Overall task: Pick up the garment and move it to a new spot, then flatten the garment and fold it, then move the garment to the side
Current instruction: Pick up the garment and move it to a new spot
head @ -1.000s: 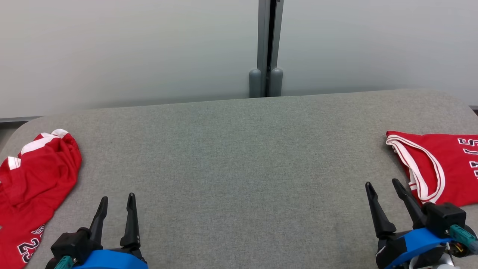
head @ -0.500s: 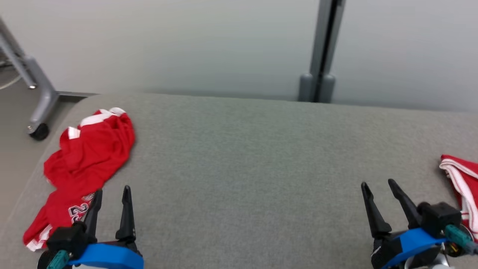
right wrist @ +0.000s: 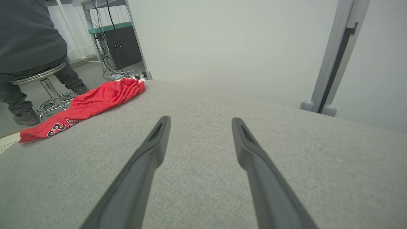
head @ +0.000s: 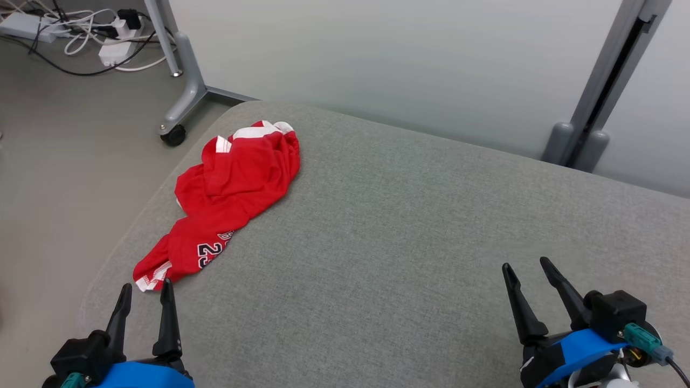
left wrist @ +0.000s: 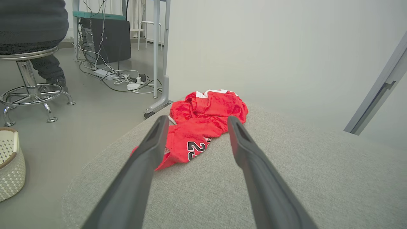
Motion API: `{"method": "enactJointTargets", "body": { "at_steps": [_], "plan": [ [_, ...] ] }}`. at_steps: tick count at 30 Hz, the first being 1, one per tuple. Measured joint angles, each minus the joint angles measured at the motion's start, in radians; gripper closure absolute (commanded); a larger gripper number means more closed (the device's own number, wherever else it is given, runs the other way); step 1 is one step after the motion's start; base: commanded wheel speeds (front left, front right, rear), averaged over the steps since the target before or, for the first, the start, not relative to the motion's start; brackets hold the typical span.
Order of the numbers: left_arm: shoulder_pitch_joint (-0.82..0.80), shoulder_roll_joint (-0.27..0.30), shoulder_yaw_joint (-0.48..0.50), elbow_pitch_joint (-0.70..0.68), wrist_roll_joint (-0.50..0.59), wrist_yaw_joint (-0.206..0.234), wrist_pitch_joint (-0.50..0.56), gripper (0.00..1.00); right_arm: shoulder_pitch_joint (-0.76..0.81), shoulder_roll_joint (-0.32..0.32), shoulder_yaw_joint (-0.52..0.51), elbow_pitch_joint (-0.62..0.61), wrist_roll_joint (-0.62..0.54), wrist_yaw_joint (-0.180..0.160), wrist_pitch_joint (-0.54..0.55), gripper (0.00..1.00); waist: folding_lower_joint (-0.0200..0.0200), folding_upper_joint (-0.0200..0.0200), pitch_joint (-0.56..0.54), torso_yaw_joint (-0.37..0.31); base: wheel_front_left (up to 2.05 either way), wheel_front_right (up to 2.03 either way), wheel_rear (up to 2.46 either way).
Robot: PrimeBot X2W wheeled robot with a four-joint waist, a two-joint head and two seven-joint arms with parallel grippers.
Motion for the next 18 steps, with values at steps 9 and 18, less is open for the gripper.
{"method": "enactJointTargets", "body": {
  "at_steps": [9, 18],
  "plan": [
    [0.002, -0.008, 0.005, -0.011, 0.000, 0.000, 0.000, 0.00, -0.003, -0.001, 0.010, 0.015, 0.002, 0.000, -0.003, 0.00, 0.0000, 0.0000, 0.017, 0.020, 0.00, 0.00, 0.00],
    [-0.034, 0.005, 0.034, -0.068, -0.052, -0.004, 0.015, 0.00, -0.030, -0.002, 0.012, -0.002, 0.001, 0.000, 0.002, 0.00, 0.0000, 0.0000, 0.067, -0.023, 0.00, 0.00, 0.00]
  ]
}}
